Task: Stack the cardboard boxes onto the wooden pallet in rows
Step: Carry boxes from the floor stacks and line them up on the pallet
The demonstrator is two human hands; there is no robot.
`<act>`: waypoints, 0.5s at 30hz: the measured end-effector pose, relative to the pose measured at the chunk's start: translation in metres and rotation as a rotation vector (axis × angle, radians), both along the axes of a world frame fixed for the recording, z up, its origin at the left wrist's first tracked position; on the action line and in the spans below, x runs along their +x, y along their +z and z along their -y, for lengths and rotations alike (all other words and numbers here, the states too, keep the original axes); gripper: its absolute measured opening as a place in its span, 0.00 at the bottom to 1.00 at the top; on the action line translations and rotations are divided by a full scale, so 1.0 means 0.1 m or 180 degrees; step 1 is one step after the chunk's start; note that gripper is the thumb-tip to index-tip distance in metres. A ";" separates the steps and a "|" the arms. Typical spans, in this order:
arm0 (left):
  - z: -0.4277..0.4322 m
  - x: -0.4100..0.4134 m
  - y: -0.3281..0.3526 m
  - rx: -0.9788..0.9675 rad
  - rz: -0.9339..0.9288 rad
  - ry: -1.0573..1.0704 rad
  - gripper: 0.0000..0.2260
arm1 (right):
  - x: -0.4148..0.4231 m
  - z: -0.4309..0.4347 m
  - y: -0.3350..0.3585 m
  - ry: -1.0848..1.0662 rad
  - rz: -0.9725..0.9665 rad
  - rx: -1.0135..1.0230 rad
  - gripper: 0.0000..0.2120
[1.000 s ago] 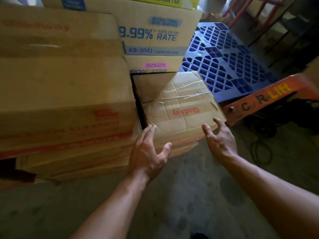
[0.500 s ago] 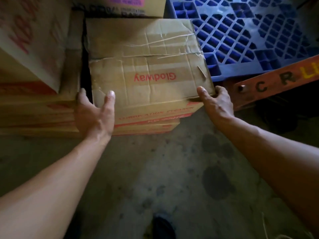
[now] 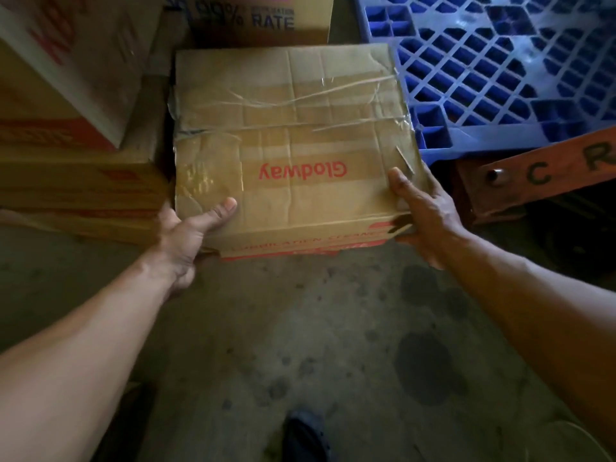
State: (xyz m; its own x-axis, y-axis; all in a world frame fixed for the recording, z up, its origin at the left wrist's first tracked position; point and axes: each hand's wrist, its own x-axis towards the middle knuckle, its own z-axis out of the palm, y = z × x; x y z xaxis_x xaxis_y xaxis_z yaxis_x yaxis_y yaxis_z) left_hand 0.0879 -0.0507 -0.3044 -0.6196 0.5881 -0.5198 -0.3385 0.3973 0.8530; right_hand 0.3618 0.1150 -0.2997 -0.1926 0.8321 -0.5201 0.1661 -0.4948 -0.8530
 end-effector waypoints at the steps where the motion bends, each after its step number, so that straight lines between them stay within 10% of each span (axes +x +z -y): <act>1: 0.05 0.06 0.01 0.0028 -0.0012 0.0009 0.46 | 0.05 0.06 0.02 0.0012 -0.0059 -0.0025 0.49; 15: 2.74 1.02 0.19 0.0189 -0.0017 0.0402 0.33 | 0.78 2.27 0.29 0.0672 0.0177 0.0260 0.45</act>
